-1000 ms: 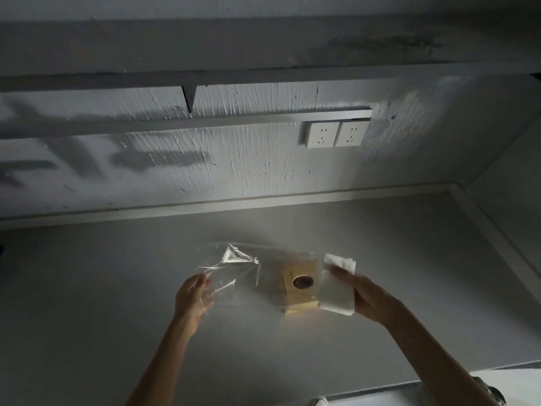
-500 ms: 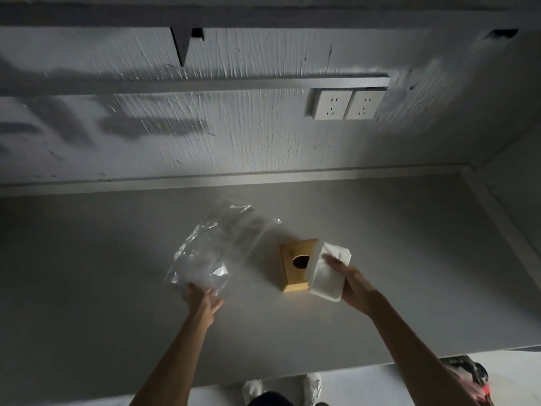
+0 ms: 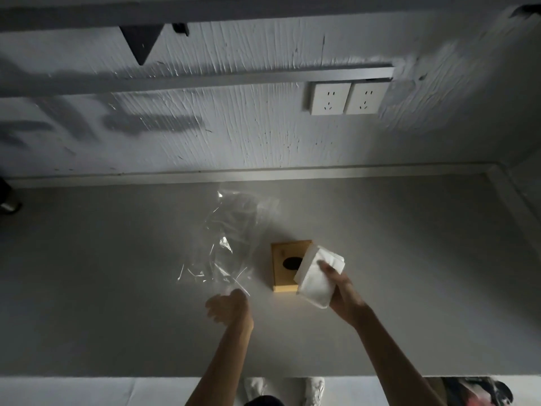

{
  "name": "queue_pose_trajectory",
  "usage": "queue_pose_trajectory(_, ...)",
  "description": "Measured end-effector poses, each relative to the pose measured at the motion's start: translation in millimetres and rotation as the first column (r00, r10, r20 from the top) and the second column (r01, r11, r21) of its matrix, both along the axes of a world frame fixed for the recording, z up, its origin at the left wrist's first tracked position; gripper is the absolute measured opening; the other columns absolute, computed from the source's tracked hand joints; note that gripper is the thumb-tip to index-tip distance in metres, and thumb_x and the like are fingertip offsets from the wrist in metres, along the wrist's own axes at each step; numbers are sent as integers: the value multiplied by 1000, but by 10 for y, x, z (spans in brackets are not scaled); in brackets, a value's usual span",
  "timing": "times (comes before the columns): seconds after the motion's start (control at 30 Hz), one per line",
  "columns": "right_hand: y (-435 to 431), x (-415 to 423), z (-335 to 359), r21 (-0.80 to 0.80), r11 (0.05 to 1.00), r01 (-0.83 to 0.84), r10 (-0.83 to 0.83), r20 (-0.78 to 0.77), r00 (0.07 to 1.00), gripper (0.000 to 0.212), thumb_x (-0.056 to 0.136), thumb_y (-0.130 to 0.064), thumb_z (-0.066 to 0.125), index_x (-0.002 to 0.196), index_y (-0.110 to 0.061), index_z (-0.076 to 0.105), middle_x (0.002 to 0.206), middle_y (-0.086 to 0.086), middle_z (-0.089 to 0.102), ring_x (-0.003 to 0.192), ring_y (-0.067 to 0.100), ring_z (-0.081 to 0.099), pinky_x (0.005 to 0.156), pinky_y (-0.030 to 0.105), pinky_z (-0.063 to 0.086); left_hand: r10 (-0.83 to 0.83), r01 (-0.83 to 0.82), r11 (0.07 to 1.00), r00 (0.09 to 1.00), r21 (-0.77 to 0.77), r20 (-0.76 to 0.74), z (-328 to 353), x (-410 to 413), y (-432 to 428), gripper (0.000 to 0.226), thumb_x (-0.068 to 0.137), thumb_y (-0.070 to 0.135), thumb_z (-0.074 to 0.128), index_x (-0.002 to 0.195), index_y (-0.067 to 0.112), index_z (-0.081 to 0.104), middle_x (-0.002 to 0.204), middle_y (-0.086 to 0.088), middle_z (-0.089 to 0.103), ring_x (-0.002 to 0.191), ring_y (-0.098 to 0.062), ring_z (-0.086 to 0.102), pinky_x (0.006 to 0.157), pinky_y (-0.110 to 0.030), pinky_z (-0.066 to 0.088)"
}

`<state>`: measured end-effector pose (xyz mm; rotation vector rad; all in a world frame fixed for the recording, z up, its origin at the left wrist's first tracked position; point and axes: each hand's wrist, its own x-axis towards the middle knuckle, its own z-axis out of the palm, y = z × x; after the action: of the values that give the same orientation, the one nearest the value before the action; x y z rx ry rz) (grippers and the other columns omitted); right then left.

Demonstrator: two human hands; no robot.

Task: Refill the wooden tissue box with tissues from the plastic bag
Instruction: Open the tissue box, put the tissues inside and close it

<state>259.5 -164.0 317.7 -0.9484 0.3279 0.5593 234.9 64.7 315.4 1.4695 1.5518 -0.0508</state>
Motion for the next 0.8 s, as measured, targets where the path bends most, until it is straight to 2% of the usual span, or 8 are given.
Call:
queue_pose_trajectory(0.07,-163,-10,-68,-18,994,108,-109,-27,994,54,96,-33,61,142,-8,47,131,31,56,121,46,54,97,58,50,-347,279,886,929,369,129,111,-72,-285,32,72,-14,55,102,-4,63,101,-23,62,96,-40,58,81,-40,42)
queue_pose_trajectory(0.1,-269,-16,-104,-29,985,171,-172,-56,983,52,96,-33,61,141,-10,49,125,26,59,115,41,59,94,52,53,-565,438,754,813,490,143,94,-113,-419,31,67,-16,54,90,-1,66,88,-16,63,84,-34,57,75,-37,41)
queue_pose_trajectory(0.17,-496,-65,-209,-30,974,223,-225,-67,972,40,96,-31,61,132,-14,56,111,16,62,101,30,65,90,46,55,-866,641,413,497,647,61,10,-88,-561,36,68,-9,58,97,10,68,94,-7,66,88,-27,56,77,-35,43)
queue_pose_trajectory(0.27,-803,-118,-382,-156,980,122,-143,-127,982,39,92,-23,65,127,-5,60,106,17,67,89,26,71,77,40,59,-974,762,-52,105,645,-202,-85,121,-664,42,78,23,72,118,19,61,118,-1,63,108,-25,54,90,-37,46)
queue_pose_trajectory(0.37,-925,-49,-511,-393,912,-115,72,-120,990,59,80,-24,75,132,-3,56,106,20,70,90,28,72,74,38,59,-906,803,-352,-162,481,-391,-135,322,-671,60,63,42,85,112,15,64,108,-2,67,111,-30,59,92,-41,50)
queue_pose_trajectory(0.5,-820,152,-575,-703,650,-287,293,-117,949,67,73,-45,79,126,-8,62,114,19,71,96,25,70,90,44,57,-812,744,-502,-228,441,-538,-158,418,-603,58,41,38,94,90,16,72,76,1,71,104,-30,66,84,-37,55)
queue_pose_trajectory(0.63,-799,215,-624,-935,164,-313,271,-263,926,92,69,-76,60,145,-29,39,140,12,50,127,36,46,104,42,37,-776,664,-578,-270,474,-570,-193,504,-558,56,41,40,91,89,16,73,68,0,69,97,-30,66,78,-34,54)
queue_pose_trajectory(0.8,-941,185,-627,-950,181,-256,206,-218,954,121,47,-91,44,152,-34,26,141,10,48,132,35,42,110,47,31,-729,628,-642,-322,440,-604,-170,542,-517,55,49,46,88,91,15,72,71,-1,72,96,-29,63,77,-36,53)
